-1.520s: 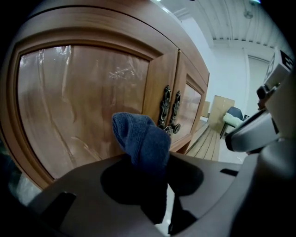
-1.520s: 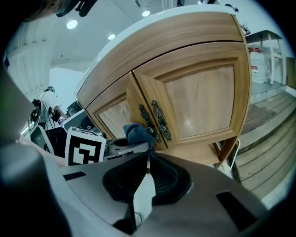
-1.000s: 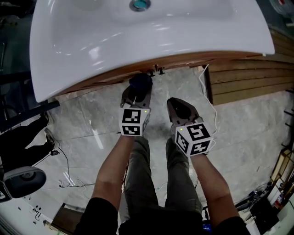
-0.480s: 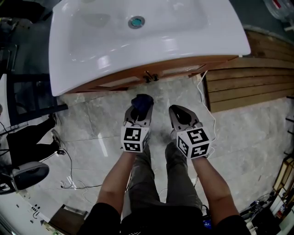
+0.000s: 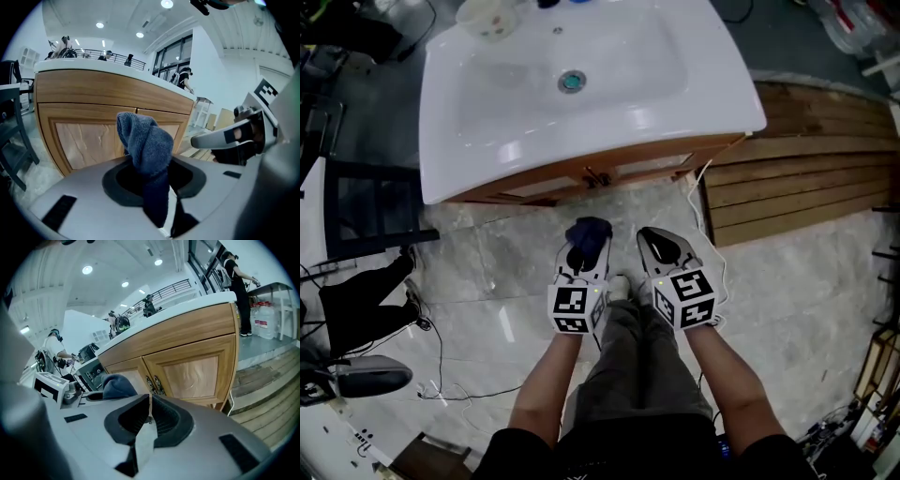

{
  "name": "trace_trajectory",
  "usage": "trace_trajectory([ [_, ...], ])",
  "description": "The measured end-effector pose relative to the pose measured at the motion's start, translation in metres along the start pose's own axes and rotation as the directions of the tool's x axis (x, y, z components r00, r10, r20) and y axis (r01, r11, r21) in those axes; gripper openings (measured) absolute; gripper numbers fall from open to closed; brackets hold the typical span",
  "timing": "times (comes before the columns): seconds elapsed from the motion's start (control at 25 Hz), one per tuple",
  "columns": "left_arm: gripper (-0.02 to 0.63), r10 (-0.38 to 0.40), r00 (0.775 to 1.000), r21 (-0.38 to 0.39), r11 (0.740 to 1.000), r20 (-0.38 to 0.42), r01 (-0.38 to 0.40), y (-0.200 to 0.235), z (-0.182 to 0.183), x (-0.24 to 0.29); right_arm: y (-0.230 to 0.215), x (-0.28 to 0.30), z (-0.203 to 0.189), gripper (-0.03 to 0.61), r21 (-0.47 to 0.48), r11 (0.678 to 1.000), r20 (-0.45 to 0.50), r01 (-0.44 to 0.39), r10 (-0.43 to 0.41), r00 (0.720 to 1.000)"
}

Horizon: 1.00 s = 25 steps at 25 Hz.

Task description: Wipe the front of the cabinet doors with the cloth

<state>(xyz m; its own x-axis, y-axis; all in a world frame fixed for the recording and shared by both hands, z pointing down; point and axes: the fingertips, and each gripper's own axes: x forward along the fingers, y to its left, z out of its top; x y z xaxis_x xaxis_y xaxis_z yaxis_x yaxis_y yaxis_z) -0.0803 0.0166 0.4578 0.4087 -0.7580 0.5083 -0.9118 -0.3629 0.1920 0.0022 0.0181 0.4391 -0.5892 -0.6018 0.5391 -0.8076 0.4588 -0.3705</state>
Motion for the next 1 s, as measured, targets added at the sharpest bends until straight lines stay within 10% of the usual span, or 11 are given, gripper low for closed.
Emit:
trace_trajectory([
  [0.6, 0.132, -0.042, 0.998, -0.001, 0.999, 0.042, 0.042, 0.027, 0.023, 0.025, -0.013, 0.020, 0.023, 0.043, 0.038, 0.994, 0.040, 0.104, -0.105, 0.994],
  [1.0, 0.132, 0.040, 0.997, 0.035, 0.998, 0.067, -0.043, 0.027, 0.041, 0.063, -0.041, 0.026, 0.029, 0.043, 0.015, 1.000, 0.039, 0.006, -0.007, 0.999],
])
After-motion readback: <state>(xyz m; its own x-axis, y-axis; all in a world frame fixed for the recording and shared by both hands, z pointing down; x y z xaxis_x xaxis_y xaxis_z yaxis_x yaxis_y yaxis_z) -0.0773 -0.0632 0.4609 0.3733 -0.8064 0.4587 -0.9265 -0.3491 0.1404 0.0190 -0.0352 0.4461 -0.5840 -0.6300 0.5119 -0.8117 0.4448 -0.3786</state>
